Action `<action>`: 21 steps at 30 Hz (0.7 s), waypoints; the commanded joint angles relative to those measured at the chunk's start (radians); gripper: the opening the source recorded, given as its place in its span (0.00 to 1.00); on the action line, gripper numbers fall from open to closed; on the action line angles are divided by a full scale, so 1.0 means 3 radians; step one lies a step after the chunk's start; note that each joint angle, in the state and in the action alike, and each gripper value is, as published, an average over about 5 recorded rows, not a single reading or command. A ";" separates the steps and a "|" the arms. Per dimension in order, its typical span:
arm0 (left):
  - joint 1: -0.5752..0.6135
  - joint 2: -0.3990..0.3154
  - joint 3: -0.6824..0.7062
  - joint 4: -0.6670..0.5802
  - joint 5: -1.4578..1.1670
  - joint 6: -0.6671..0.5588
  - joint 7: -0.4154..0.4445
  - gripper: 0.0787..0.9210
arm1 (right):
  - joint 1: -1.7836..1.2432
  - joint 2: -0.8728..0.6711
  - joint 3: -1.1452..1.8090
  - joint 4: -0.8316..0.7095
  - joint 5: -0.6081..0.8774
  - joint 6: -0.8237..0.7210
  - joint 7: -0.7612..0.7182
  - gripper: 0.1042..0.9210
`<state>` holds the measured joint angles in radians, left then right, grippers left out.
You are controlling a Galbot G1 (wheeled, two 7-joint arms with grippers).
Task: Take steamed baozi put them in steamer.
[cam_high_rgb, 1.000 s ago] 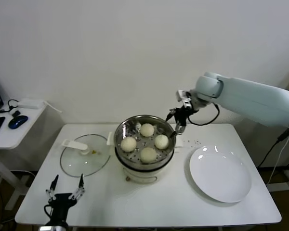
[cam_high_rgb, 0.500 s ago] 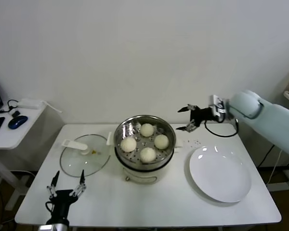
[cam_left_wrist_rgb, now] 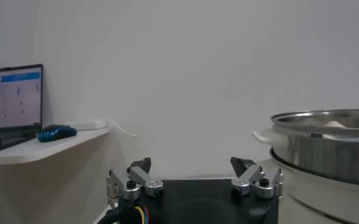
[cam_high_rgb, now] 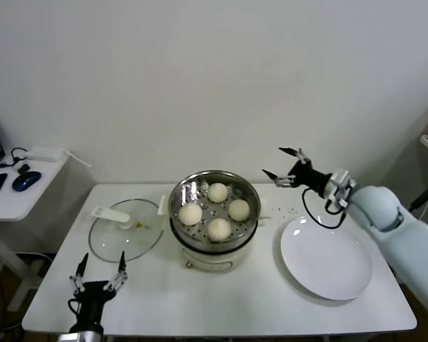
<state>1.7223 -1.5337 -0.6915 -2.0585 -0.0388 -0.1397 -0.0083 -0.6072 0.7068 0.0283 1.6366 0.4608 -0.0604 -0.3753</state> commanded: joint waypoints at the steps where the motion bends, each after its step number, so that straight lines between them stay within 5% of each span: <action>1: 0.0005 -0.0021 -0.0009 -0.0003 0.0016 -0.0019 0.0009 0.88 | -0.1892 0.0978 0.1863 0.0472 -0.0269 0.0382 0.0512 0.88; 21: -0.0004 -0.0043 -0.0075 -0.0022 0.0019 -0.0011 0.0089 0.88 | -0.2762 0.1778 0.2138 0.0606 -0.0051 0.0731 0.0411 0.88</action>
<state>1.7251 -1.5464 -0.7140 -2.0673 -0.0327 -0.1449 0.0129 -1.2516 1.1093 0.5817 1.7844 0.4251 0.1082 -0.2602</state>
